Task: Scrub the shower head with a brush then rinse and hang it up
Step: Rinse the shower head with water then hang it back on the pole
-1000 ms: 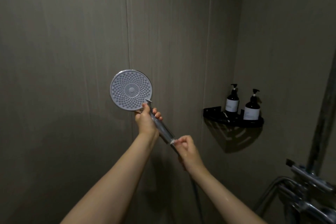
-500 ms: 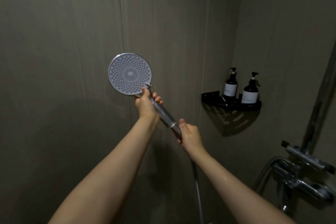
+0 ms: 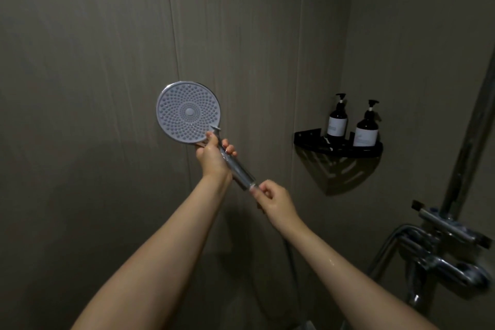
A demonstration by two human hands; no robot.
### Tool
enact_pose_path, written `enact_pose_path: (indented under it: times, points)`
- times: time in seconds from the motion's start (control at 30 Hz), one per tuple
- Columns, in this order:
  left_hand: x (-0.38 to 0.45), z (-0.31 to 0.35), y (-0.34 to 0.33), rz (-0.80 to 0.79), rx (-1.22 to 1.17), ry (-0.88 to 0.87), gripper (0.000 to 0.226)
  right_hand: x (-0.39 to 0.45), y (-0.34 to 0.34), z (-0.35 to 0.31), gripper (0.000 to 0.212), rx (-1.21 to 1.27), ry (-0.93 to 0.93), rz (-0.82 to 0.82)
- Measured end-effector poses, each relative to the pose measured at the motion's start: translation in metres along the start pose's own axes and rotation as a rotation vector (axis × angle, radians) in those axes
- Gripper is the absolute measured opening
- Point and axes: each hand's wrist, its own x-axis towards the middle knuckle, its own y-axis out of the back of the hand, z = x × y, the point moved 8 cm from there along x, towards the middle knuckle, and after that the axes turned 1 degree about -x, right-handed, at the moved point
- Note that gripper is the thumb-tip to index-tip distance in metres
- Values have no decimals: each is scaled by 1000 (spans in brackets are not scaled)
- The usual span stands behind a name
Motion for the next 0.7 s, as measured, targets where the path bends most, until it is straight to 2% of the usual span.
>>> enact_pose_path:
  times: [0.07, 0.1, 0.17, 0.23, 0.33, 0.43, 0.5, 0.6, 0.67, 0.7]
  points:
    - [0, -3, 2, 5, 6, 10, 22, 1, 1, 5, 41, 49, -75, 13]
    - [-1, -4, 2, 10, 11, 12, 21, 1, 0, 5, 38, 62, -72, 4]
    - [1, -2, 3, 9, 13, 1, 20, -1, -2, 4, 19, 64, -37, -15]
    - [2, 0, 4, 2, 10, -7, 22, -2, -2, 2, 22, 42, -9, -3]
    - [1, -2, 7, 4, 7, 3, 24, 1, 1, 7, 39, 118, -121, 35]
    - [2, 0, 9, 10, 3, -10, 25, -2, -5, 6, 17, 62, -67, -12]
    - [1, 1, 10, 12, 11, -9, 26, -2, -3, 1, 23, 4, -7, 13]
    - [-2, -1, 14, 22, 5, 5, 25, -2, 1, 2, 30, 24, -60, 34]
    - [-3, -1, 16, 31, 7, 8, 22, -6, -4, -1, 15, 21, -37, -26]
    - [-3, -1, 16, 31, 7, 7, 22, -8, -6, 0, 17, -17, -4, -45]
